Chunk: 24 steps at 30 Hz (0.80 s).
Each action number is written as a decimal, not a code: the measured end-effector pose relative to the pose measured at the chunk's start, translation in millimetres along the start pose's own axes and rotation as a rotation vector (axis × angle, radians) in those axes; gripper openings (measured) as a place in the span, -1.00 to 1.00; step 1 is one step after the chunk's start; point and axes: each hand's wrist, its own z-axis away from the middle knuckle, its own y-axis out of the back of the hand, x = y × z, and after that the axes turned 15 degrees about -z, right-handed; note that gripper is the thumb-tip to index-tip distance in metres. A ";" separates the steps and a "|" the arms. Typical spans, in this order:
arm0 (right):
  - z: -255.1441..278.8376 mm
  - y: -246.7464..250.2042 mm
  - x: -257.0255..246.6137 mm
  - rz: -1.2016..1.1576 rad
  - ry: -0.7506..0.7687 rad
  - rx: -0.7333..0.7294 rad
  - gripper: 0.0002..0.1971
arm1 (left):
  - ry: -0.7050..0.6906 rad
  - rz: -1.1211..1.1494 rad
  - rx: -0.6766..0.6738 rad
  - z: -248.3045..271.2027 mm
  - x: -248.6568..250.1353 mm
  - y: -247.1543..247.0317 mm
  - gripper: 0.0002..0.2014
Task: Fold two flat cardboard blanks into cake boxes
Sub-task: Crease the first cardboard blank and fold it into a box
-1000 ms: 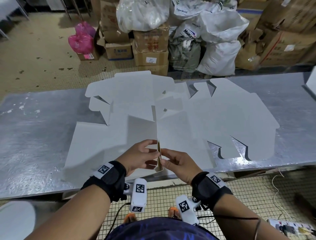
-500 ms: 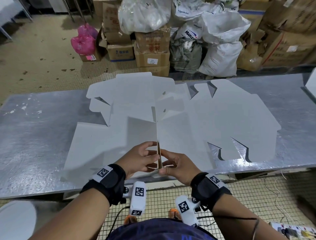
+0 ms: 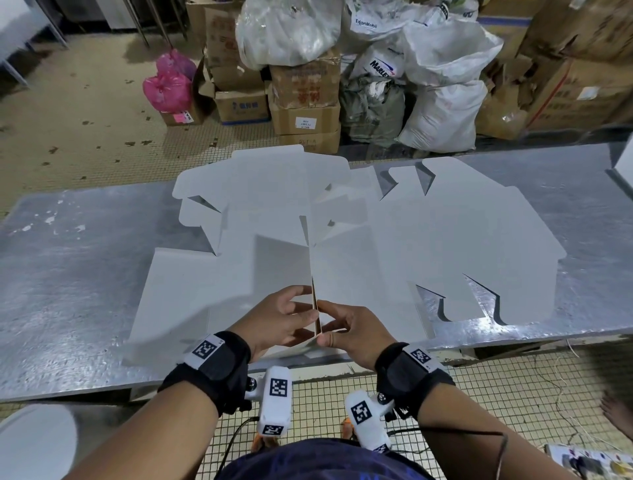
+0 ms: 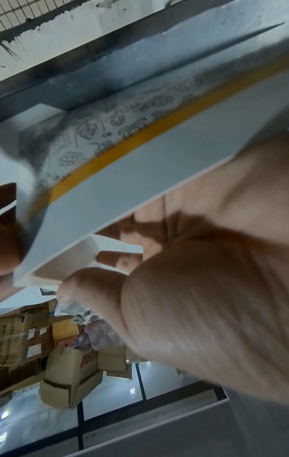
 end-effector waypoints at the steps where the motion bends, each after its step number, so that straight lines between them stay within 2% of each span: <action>1: -0.5 0.2 -0.1 0.002 -0.003 0.006 -0.40 | 0.000 -0.002 0.002 -0.3 -0.6 0.4 -0.56; 17: -6.6 -1.5 12.9 0.009 -0.018 0.033 -0.24 | -0.002 0.004 0.052 -0.8 9.2 -5.7 -0.56; 24: -0.9 -1.6 4.5 0.024 0.012 0.039 -0.37 | -0.003 -0.176 0.125 -5.9 4.0 -13.1 -0.77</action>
